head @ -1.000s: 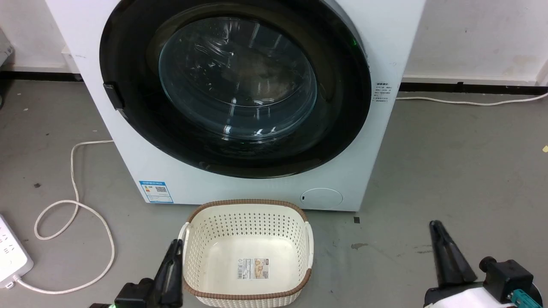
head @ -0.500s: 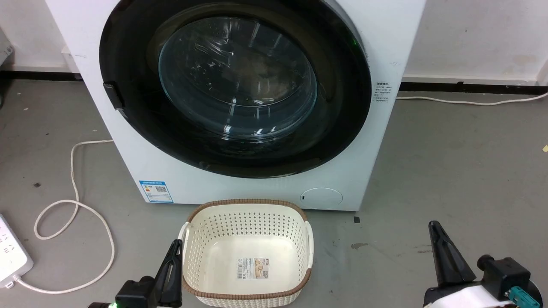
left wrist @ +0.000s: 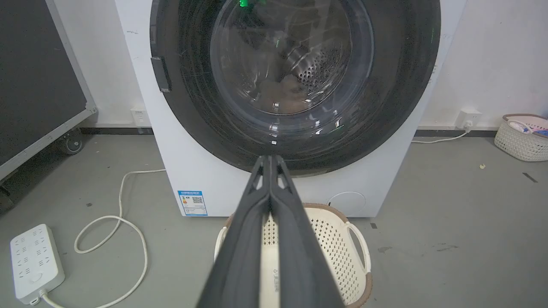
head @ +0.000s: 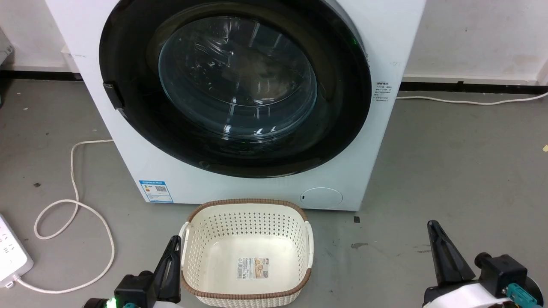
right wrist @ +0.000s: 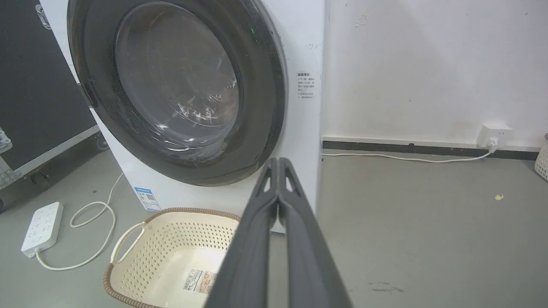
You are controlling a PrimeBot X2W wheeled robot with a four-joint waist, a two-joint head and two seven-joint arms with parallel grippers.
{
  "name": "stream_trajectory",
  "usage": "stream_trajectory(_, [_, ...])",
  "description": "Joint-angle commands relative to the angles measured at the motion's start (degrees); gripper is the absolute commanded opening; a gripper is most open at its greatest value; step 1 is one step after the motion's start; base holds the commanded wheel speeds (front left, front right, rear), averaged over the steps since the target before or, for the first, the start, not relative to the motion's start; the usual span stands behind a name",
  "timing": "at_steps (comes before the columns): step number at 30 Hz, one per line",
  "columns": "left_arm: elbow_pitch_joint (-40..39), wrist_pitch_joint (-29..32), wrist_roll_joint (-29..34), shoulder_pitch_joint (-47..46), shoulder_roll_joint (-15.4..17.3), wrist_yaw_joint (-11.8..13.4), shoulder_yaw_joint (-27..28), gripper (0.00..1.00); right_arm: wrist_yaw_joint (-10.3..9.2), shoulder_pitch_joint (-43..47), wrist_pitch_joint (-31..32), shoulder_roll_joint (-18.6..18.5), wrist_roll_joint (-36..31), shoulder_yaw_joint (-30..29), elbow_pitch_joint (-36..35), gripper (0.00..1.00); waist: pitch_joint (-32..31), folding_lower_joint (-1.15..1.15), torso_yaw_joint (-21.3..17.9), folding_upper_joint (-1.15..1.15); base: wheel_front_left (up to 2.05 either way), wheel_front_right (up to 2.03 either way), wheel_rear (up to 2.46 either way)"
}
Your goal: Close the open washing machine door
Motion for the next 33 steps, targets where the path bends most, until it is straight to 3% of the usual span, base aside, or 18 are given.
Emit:
stream_trajectory(1, [-0.27,0.42,0.55,-0.68,-0.23,0.13,0.26,0.00,-0.01,-0.45,0.48,0.19,-0.42,-0.06,-0.45,0.00,0.01,0.00,0.02,0.00,0.00,0.00,0.00])
stream_trajectory(33, [-1.42,4.40,2.20,-2.23,-0.63,0.27,1.54,0.00,-0.02,-1.04,4.47,0.39,-3.01,-0.25,-2.23,0.00,0.13,0.00,0.31,0.00,0.00,0.00,0.00])
